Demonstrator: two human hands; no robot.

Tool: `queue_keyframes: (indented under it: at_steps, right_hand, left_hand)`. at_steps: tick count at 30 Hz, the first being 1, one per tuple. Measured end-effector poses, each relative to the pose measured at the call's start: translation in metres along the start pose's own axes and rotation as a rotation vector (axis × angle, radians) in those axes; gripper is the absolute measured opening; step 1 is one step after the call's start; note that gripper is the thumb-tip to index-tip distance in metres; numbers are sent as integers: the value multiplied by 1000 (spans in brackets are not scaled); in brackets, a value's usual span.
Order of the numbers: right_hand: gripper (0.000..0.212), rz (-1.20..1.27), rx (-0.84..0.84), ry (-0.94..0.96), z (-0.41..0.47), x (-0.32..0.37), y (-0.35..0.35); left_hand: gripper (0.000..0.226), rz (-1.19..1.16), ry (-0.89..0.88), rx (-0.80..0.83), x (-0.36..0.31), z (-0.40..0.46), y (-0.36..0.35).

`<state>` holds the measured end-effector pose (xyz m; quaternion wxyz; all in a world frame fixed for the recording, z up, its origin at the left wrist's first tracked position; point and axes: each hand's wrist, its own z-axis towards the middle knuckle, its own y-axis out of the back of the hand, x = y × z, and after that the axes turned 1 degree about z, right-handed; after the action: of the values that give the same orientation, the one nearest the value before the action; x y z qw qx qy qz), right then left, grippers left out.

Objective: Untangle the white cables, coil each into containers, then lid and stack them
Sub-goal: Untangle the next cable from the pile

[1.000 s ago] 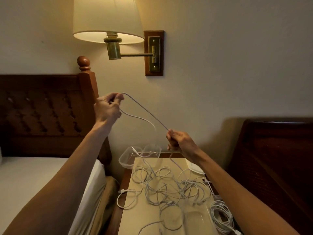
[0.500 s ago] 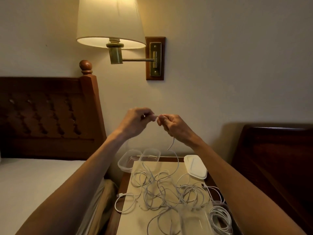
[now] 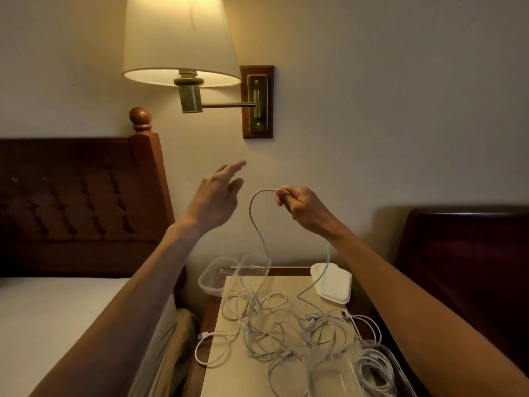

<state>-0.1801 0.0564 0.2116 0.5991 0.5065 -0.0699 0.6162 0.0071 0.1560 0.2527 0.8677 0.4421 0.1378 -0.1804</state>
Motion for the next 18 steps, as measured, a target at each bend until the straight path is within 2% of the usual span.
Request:
queue_keyframes:
  at_steps: [3,5,8,11,12,13,14,17,18]
  right_hand:
    - [34,-34,27,51,7,10,3]
    - [34,-35,47,65,6,8,4]
    - [34,67,57,22,-8,-7,-2]
    - [33,131,14,-103,-33,-36,-10]
    - [33,179,-7,-164,-40,-44,-12]
    - [33,245,-37,-219,-45,-50,-13]
    - [33,297,-79,-256,-46,-52,-12]
    - [33,264,-215,-259,-30,-44,-4]
    - [33,212,-243,-226,-22,-39,-1]
  left_hand:
    - [34,-44,-81,127,-4,5,-22]
    - [19,-52,-139,71,1,3,-30]
    - [14,-73,-152,-144,-2,9,-21]
    - [16,-147,66,-480,-2,24,21]
    - [17,-163,114,-546,1,27,33]
    - [17,-170,143,-543,4,28,41]
    - [18,-160,195,-455,6,27,45]
    - [24,30,520,110,-1,15,46]
    - [31,58,594,216,-6,9,46]
